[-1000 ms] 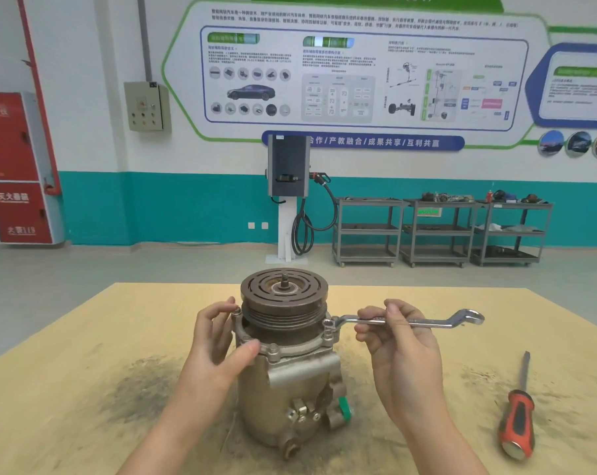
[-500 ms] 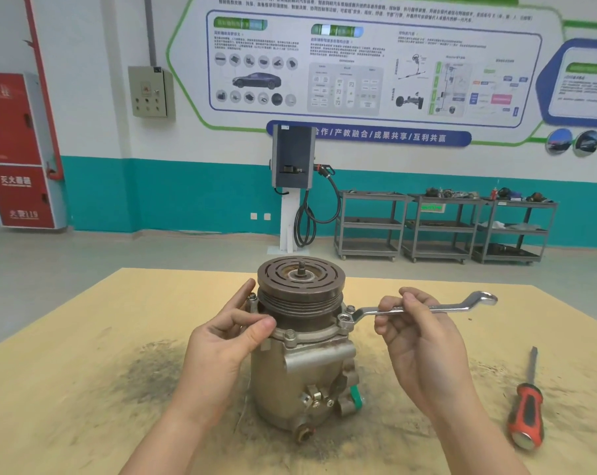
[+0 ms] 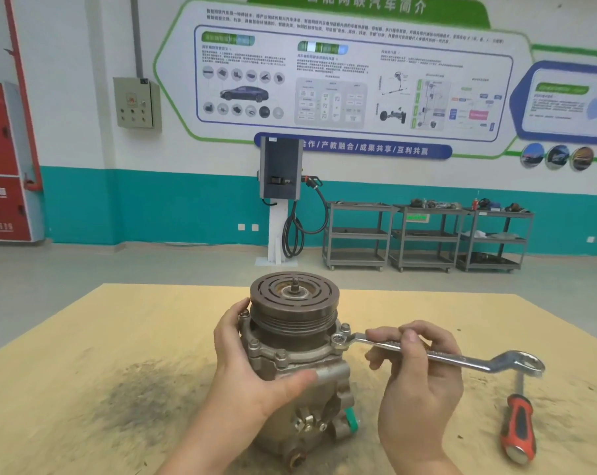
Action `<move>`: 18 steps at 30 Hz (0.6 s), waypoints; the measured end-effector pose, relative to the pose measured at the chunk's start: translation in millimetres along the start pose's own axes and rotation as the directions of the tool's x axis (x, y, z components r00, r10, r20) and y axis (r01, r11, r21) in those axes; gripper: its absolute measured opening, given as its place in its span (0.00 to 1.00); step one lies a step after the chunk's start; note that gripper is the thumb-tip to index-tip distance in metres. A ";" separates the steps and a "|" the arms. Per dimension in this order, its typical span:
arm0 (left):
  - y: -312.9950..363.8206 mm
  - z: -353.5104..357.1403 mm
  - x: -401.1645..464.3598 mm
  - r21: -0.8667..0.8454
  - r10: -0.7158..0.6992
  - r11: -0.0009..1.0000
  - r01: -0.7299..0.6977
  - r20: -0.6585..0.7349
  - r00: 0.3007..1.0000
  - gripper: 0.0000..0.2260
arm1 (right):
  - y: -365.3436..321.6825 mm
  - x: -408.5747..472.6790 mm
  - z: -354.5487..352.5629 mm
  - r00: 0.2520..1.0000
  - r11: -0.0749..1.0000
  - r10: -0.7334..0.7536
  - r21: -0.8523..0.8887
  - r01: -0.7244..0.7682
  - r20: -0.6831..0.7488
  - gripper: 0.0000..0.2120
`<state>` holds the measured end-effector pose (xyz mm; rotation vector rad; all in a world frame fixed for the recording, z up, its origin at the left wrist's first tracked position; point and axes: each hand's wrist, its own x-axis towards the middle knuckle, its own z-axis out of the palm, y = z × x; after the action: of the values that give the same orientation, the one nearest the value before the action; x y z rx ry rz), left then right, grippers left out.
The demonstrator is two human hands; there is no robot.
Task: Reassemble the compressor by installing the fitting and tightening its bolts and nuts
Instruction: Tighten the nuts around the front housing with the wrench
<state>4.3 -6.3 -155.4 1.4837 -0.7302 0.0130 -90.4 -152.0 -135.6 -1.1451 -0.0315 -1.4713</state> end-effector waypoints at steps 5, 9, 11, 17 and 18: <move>0.0 -0.6 1.4 -0.035 -0.014 0.999 0.013 -0.025 1.000 0.60 | -14.9 1.0 -0.3 0.994 0.998 -0.061 0.008 0.060 0.088 0.11; 0.8 -10.8 9.9 -0.035 0.003 0.999 0.000 0.066 0.998 0.50 | -14.4 16.8 -8.0 0.989 0.984 0.147 0.099 -0.148 0.021 0.06; 0.9 -21.4 15.7 -0.054 -0.035 0.998 0.041 0.109 0.993 0.48 | -12.8 19.0 -7.3 0.977 0.971 0.211 0.112 -0.213 0.030 0.08; 1.1 -24.2 9.8 -0.069 -0.116 0.991 0.116 -0.001 0.993 0.41 | -11.6 19.4 -2.1 0.936 0.931 0.326 0.123 -0.343 0.135 0.06; 2.6 -20.5 7.0 -0.033 -0.114 0.993 0.114 -0.012 0.993 0.46 | -12.3 20.9 -1.6 0.926 0.918 0.350 0.148 -0.369 0.139 0.06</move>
<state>17.6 9.5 -148.4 1.4909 -0.6304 -0.0750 -96.7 -165.0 -116.0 -1.0264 -0.0218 -1.0560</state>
